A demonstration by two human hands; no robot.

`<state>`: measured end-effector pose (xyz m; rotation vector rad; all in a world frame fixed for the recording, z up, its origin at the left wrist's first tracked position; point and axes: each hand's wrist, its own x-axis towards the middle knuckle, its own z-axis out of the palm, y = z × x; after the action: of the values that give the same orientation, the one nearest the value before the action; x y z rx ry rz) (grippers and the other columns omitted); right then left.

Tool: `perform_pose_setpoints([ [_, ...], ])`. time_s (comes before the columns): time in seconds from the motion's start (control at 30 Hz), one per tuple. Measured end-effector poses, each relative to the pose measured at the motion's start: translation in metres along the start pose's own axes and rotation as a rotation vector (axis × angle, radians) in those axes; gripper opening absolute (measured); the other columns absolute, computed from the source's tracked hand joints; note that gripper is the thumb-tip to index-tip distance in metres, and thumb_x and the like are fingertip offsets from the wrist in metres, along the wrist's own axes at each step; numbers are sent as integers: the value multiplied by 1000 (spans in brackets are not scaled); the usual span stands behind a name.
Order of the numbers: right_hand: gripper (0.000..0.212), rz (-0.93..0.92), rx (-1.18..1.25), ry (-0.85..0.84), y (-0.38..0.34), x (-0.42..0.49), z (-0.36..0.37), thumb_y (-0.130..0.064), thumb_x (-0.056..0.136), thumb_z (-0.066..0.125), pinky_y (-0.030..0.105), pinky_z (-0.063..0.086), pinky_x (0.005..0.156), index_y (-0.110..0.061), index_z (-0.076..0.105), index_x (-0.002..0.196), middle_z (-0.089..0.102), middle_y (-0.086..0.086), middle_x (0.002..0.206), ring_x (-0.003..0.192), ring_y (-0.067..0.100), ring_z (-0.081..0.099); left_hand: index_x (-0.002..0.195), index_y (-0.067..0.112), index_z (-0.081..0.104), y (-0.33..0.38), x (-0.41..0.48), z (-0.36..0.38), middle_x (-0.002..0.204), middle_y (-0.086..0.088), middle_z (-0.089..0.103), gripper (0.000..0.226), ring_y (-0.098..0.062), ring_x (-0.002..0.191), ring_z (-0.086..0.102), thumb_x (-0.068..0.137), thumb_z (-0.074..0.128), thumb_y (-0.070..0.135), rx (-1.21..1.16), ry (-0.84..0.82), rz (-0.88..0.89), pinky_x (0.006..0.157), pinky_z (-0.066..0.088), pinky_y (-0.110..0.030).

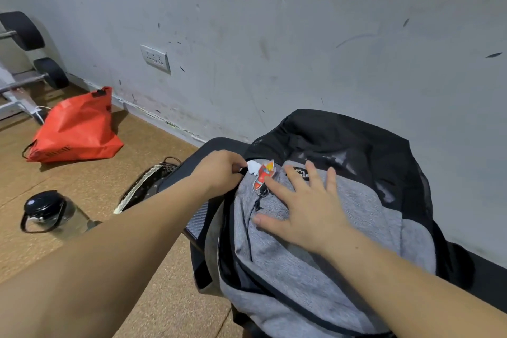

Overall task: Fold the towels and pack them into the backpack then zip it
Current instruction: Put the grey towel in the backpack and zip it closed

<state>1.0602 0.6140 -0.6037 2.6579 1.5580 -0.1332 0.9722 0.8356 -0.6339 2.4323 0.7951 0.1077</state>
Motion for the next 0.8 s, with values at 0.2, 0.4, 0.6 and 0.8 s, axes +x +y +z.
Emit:
perform_pose_setpoints([
  [0.2, 86, 44, 13, -55, 2, 11, 1, -95, 78, 32, 68, -9, 122, -52, 35, 153, 16, -6, 172, 160, 36, 0, 80, 22, 77, 5, 11, 6, 79, 3, 73, 16, -24, 80, 70, 85, 70, 35, 128, -20, 22, 73, 63, -41],
  [0.4, 82, 49, 28, -85, 2, 11, 0, -93, 78, 35, 68, -9, 122, -51, 43, 148, 17, -7, 171, 160, 36, 1, 89, 5, 77, 17, 9, -21, 81, -13, 78, 19, -24, 61, 76, 96, 63, 15, -188, -68, -199, 55, 64, -30],
  [0.6, 61, 133, 33, 5, -12, 25, -21, -78, 92, 30, 62, 22, 116, -35, 65, 119, 57, -5, 140, 142, 33, 42, 99, 0, 65, 23, -1, -41, 91, -24, 77, 26, -34, 71, 79, 101, 49, 19, -298, -160, -258, 65, 67, -38],
  [0.8, 78, -170, 379, -43, -23, 58, -25, -14, 96, 53, 38, 19, 128, -32, 18, 164, 13, -8, 173, 160, 16, 9, 98, 13, 60, 3, -4, -30, 87, -3, 68, 14, -27, 82, 65, 101, 46, 12, 63, -109, 42, 69, 49, -35],
])
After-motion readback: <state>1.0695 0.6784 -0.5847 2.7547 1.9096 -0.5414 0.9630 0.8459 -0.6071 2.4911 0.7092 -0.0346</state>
